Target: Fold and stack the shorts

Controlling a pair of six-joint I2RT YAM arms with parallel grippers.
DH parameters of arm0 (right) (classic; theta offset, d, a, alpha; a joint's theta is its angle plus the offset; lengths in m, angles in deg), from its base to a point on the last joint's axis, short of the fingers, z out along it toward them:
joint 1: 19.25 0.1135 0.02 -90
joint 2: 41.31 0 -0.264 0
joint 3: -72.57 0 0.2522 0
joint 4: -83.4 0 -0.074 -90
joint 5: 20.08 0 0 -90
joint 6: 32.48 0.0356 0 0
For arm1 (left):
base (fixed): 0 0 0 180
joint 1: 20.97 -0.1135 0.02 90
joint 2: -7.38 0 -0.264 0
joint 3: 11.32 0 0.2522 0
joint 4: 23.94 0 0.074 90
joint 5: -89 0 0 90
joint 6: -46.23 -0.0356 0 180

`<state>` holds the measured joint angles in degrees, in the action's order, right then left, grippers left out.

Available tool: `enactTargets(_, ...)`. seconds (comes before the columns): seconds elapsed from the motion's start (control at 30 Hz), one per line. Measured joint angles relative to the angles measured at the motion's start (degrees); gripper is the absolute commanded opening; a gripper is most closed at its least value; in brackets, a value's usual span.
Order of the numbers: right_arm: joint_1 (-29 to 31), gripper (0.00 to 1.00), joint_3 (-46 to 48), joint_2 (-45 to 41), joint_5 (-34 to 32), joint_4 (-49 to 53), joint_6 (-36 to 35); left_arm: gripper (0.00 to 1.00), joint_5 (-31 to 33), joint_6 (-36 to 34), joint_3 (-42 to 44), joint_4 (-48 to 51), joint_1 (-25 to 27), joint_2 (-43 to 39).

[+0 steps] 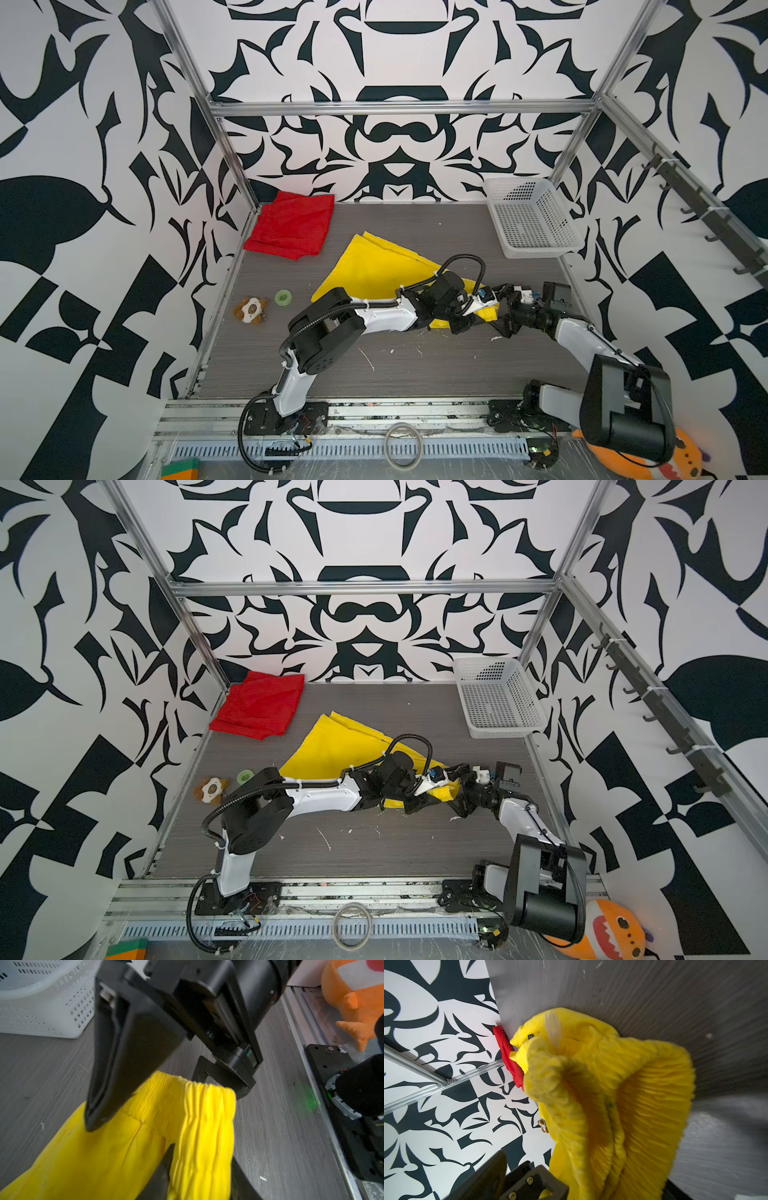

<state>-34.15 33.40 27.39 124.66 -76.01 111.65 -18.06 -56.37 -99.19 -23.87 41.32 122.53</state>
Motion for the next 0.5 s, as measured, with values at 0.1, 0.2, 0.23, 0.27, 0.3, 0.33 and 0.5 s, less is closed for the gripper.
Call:
enactTargets(0.1, 0.63, 0.88, 0.09, 0.02, 0.13, -1.84, 1.22, 0.64, -0.94, -0.76, 0.00, 0.24, 0.04, 0.00)
enactTargets(0.2, 1.20, 0.73, 0.76, 0.02, 0.33, -4.11, 2.32, 0.77, -1.01, 0.11, -0.02, 0.59, 0.11, -0.07)
enactTargets(0.23, 1.33, 0.71, 1.16, 0.04, 0.35, -4.90, 2.84, 0.80, -0.85, 0.61, 0.00, 0.94, 0.09, -0.22)
enactTargets(0.27, 1.44, 0.70, 1.51, 0.13, 0.35, -5.53, 3.30, 0.82, -0.68, 1.01, 0.04, 1.33, 0.02, -0.48)
enactTargets(0.3, 1.51, 0.67, 1.88, 0.33, 0.33, -6.12, 3.48, 0.84, -0.48, 1.62, 0.35, 1.64, -0.13, -1.01)
enactTargets(0.33, 1.60, 0.65, 2.14, 0.66, 0.28, -6.51, 3.61, 0.84, -0.28, 2.40, 0.74, 2.43, -0.37, -1.97)
enactTargets(0.5, 1.92, 0.59, 2.49, 2.51, 0.07, -6.86, 3.30, 0.95, 0.79, 8.31, 3.23, 5.09, -3.06, -9.46)
